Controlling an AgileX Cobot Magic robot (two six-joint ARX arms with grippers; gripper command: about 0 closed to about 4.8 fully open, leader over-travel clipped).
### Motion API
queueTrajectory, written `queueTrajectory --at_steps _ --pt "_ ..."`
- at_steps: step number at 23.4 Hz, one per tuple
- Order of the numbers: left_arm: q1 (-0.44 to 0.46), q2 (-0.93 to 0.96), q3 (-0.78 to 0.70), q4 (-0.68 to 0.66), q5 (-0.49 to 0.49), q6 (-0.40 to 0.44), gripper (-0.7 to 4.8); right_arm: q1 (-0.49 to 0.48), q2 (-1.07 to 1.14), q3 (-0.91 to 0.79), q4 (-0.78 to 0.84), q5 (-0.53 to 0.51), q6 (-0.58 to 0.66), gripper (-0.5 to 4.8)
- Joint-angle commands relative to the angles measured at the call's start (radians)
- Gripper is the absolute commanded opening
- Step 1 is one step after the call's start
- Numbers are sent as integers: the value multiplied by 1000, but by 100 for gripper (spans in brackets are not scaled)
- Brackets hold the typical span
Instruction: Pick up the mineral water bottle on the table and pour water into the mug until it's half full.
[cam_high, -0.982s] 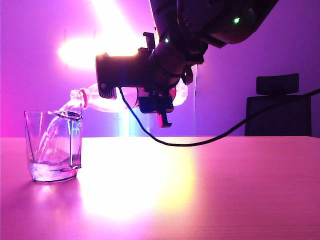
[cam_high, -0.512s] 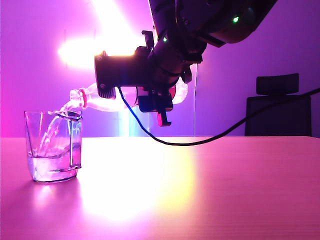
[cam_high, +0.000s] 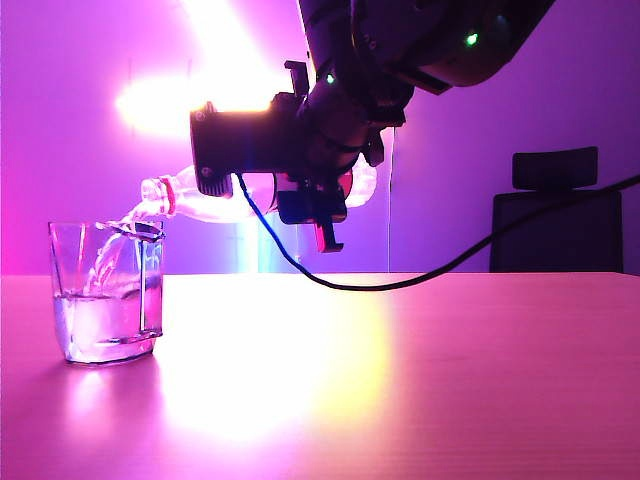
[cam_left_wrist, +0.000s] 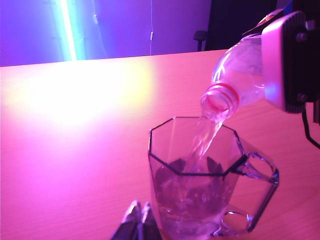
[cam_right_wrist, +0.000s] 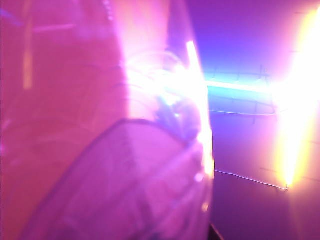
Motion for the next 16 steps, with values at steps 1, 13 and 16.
queueTrajectory --at_steps 1,13,16 --pt "-1 0 4 5 4 -3 -2 2 -14 11 47 2 5 237" --pt "-1 0 4 5 5 -3 -2 40 -16 11 -57 -1 357 237" --pt "-1 0 4 5 5 -3 -2 47 -18 11 -59 4 450 237"
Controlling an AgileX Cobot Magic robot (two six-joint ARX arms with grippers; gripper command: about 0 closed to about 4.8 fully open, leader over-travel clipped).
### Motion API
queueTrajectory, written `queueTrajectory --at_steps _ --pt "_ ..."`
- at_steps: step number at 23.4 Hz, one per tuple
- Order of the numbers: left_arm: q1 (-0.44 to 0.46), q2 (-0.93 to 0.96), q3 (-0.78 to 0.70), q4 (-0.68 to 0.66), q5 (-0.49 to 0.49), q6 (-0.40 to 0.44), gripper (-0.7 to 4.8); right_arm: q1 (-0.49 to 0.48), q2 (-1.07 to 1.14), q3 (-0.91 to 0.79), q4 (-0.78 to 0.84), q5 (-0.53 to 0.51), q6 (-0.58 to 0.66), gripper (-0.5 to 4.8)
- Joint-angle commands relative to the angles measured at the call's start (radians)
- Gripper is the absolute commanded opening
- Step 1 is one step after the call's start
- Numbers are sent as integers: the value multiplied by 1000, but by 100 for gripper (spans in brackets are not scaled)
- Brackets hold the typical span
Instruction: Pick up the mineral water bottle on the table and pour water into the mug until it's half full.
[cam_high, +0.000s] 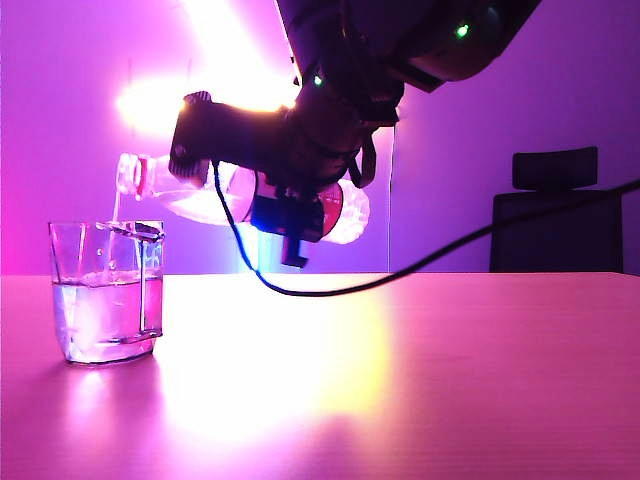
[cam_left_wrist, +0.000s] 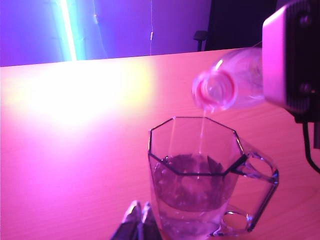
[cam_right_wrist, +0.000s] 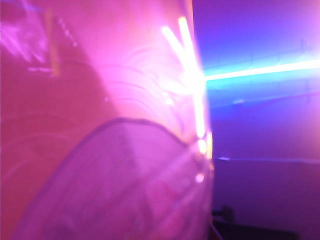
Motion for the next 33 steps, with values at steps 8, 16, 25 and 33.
queueTrajectory --at_steps 8,16,25,33 --pt "-1 0 4 5 5 -3 -2 5 -64 8 -3 15 494 237" --pt "-1 0 4 5 4 -3 -2 -74 -118 -48 -51 -122 993 228" --pt "-1 0 4 5 5 -3 -2 -146 -210 -315 171 -234 1199 229" --pt "-1 0 4 5 4 -3 -2 -195 -236 -555 482 -273 1333 229"
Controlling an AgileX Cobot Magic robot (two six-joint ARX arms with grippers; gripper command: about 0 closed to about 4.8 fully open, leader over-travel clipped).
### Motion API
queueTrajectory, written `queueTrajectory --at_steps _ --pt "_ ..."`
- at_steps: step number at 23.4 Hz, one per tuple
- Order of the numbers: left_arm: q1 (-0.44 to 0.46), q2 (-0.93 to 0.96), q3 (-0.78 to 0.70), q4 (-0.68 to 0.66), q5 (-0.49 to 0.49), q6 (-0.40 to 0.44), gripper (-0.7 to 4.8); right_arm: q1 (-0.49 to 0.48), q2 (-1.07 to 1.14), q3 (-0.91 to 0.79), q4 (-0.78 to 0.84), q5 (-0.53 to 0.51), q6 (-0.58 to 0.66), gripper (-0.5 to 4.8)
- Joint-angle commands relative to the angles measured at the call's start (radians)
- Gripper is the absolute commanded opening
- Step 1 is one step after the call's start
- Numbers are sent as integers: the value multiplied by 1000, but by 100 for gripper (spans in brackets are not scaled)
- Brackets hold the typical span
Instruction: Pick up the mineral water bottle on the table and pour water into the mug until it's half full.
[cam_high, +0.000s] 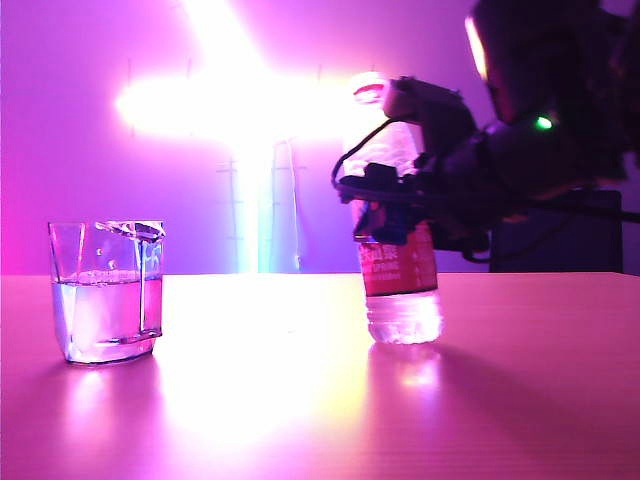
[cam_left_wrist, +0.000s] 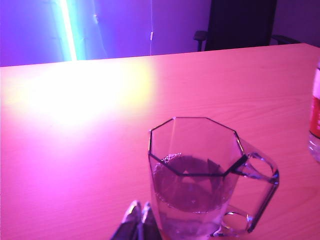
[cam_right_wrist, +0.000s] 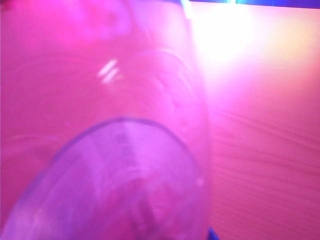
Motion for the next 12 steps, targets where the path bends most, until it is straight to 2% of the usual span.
queueTrajectory --at_steps 1,5,8,12 --pt "-1 1 4 5 5 -3 -2 1 -6 -31 113 -9 18 229" --pt "-1 1 4 5 5 -3 -2 1 -6 -39 123 -16 18 230" --pt "-1 1 4 5 5 -3 -2 1 -6 -41 123 -16 17 271" --pt "-1 1 4 5 5 -3 -2 1 -3 -48 116 -16 17 275"
